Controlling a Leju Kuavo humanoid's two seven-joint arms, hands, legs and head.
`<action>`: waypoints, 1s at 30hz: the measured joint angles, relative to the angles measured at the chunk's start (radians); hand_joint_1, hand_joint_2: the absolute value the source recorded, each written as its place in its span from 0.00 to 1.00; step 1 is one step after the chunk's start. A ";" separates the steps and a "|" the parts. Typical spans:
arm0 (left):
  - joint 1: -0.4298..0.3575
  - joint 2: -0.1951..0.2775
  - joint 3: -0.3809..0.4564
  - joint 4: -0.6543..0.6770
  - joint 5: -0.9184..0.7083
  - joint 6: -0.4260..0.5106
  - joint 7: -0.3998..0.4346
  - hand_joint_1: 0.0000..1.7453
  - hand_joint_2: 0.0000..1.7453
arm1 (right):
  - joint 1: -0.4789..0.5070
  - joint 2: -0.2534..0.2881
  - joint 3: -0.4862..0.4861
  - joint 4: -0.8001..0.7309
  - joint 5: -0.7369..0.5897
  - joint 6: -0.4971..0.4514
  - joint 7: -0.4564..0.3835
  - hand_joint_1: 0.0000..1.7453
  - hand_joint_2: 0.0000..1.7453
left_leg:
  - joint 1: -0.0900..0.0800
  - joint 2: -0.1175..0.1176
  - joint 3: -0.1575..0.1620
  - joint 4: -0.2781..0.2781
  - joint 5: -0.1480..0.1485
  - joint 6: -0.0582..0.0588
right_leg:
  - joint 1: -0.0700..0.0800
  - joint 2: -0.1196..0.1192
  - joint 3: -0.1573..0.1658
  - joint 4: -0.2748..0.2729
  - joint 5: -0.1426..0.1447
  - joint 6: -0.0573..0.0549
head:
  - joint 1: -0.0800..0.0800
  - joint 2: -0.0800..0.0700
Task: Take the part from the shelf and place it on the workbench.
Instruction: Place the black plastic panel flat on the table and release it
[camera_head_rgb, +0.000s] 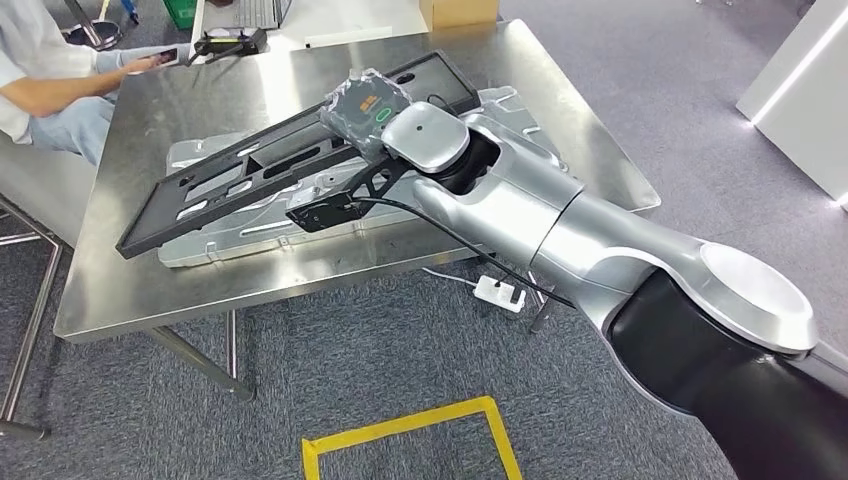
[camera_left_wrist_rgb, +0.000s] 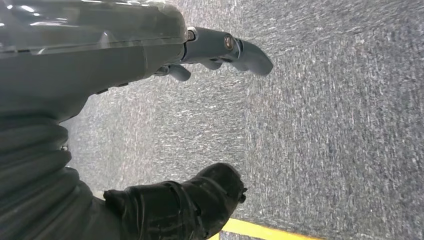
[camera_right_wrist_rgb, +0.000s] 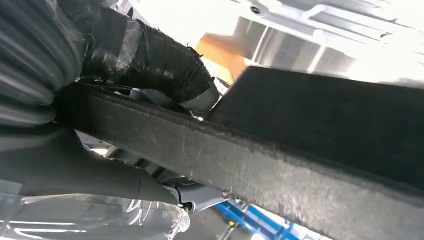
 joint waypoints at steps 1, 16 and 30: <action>0.000 0.000 0.000 0.000 -0.001 0.000 0.000 0.00 1.00 | 0.000 0.001 0.000 0.000 0.000 0.000 -0.001 1.00 1.00 | 0.001 -0.001 0.004 -0.001 -0.003 0.007 | -0.001 -0.001 0.000 0.004 -0.005 0.005 | 0.001 0.000; -0.001 -0.004 0.000 0.000 -0.007 0.005 -0.002 0.00 1.00 | 0.012 0.002 0.003 0.000 0.007 0.000 -0.003 1.00 1.00 | -0.008 -0.017 0.081 -0.005 -0.078 0.012 | 0.013 0.003 -0.081 -0.004 0.083 -0.032 | 0.007 0.000; 0.002 0.000 0.000 0.000 -0.007 0.007 -0.002 0.00 1.00 | 0.018 0.002 0.005 0.001 0.009 0.006 -0.002 1.00 1.00 | 0.008 -0.003 0.001 0.004 -0.006 -0.015 | -0.005 0.006 -0.005 0.001 0.003 0.001 | -0.005 0.000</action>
